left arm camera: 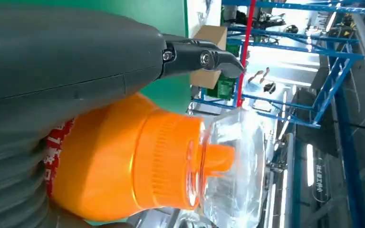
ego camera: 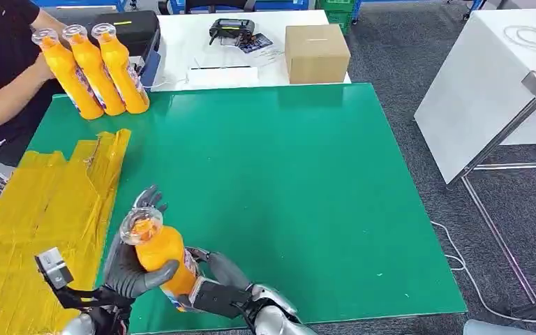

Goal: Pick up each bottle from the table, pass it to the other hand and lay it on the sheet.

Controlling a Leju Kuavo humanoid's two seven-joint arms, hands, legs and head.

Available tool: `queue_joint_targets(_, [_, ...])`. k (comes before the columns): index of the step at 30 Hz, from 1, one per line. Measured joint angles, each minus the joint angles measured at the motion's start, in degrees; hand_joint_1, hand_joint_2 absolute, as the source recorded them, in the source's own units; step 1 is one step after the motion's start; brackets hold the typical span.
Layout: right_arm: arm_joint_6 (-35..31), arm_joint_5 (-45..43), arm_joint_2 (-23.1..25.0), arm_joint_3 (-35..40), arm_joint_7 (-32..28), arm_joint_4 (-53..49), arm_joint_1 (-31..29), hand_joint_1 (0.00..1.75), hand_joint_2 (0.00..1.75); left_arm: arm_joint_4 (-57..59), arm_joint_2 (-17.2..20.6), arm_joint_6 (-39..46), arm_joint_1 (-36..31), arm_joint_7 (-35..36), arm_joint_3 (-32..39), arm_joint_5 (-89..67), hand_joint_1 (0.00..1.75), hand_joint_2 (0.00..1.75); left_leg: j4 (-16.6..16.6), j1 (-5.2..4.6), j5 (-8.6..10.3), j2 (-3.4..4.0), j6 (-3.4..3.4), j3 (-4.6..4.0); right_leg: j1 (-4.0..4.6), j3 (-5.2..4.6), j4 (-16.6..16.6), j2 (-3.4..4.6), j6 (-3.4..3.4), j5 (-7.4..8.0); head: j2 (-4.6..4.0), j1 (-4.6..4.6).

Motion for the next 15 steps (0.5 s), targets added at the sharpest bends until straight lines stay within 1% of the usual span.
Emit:
queue_joint_targets(5, [0.02, 0.09, 0.13, 0.02, 0.0, 0.79, 0.0, 1.75, 1.75, 0.61, 0.04, 0.09, -0.15, -0.09, -0.72, -0.22, 0.0, 1.75, 0.0, 0.0, 0.0, 0.0, 0.0, 0.0, 0.0, 0.0, 0.0, 0.0, 0.0, 0.0, 0.0, 0.0])
queue_joint_targets(6, [0.02, 0.11, 0.15, 0.04, 0.0, 0.9, 0.0, 1.75, 1.75, 0.72, 0.04, 0.09, -0.21, -0.09, -0.85, -0.22, 1.75, 1.75, 0.0, 0.0, 0.0, 0.0, 0.0, 0.0, 0.0, 0.0, 0.0, 0.0, 0.0, 0.0, 0.0, 0.0])
queue_joint_targets(15, [0.0, 0.22, 0.15, 0.07, 0.0, 1.44, -0.02, 1.75, 1.75, 1.29, 0.24, 0.09, -0.4, -0.79, -1.44, -0.83, 1.75, 1.75, 0.0, 0.0, 0.0, 0.0, 0.0, 0.0, 0.0, 0.0, 0.0, 0.0, 0.0, 0.0, 0.0, 0.0])
